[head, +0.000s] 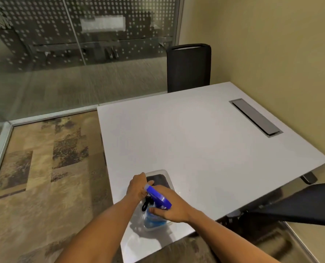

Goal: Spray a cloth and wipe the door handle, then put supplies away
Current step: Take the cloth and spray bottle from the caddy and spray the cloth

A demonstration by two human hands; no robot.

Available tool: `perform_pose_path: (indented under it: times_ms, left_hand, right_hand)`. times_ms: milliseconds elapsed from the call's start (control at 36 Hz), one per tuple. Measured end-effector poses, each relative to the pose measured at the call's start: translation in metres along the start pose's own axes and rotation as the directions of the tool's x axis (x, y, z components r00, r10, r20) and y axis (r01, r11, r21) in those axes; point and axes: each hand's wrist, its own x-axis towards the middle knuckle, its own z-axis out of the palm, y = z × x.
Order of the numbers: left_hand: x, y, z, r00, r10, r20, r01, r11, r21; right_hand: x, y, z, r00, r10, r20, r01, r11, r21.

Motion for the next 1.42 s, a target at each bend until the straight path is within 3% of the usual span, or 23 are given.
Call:
perform_pose_path:
  times_ms: [139,333,556,667,806,889,972,1111,1222,1333,1417]
  left_hand:
    - [0.006,0.009,0.01,1.0,-0.015,0.015,0.015,0.999,-0.042]
    - [0.015,0.016,0.014,0.99,-0.143,-0.023,0.14,0.987,-0.08]
    - [0.021,0.038,-0.005,0.969,-0.178,0.173,0.206,0.965,-0.161]
    - [0.018,0.041,-0.015,0.952,-0.197,0.236,0.286,0.847,-0.448]
    - [0.004,0.037,-0.04,0.95,-0.188,0.247,0.31,0.641,-0.702]
    - [-0.006,0.03,-0.055,0.944,-0.177,0.28,0.331,0.446,-0.831]
    - [-0.013,0.018,-0.065,0.958,-0.136,0.253,0.28,0.246,-0.928]
    - [-0.024,0.006,-0.075,0.989,-0.056,0.133,0.135,0.025,-0.991]
    - [-0.033,0.007,-0.081,0.996,-0.029,0.083,0.083,-0.001,-0.997]
    - [-0.039,0.012,-0.086,0.996,-0.036,0.082,0.085,0.072,-0.994]
    - [-0.043,0.015,-0.091,0.991,-0.022,0.13,0.132,0.117,-0.984]
  right_hand:
    - [0.0,0.005,0.006,0.998,0.059,-0.023,-0.056,0.992,0.113]
    - [-0.006,0.007,0.007,0.987,0.137,-0.088,-0.106,0.952,0.287]
    - [-0.009,0.005,-0.002,0.961,0.245,-0.129,-0.162,0.874,0.459]
    - [-0.009,-0.001,-0.013,0.951,0.271,-0.152,-0.158,0.844,0.513]
    - [-0.009,-0.016,-0.039,0.966,0.199,-0.164,-0.087,0.851,0.519]
    - [-0.009,-0.027,-0.056,0.966,0.144,-0.213,-0.02,0.868,0.495]
    - [-0.007,-0.04,-0.073,0.956,0.076,-0.283,0.065,0.887,0.458]
    - [-0.005,-0.057,-0.092,0.915,0.023,-0.402,0.157,0.899,0.409]
    - [0.001,-0.062,-0.097,0.91,0.054,-0.411,0.114,0.921,0.373]
    - [0.007,-0.064,-0.092,0.95,0.04,-0.311,0.063,0.947,0.314]
    - [0.01,-0.066,-0.087,0.961,0.039,-0.273,0.007,0.986,0.168]
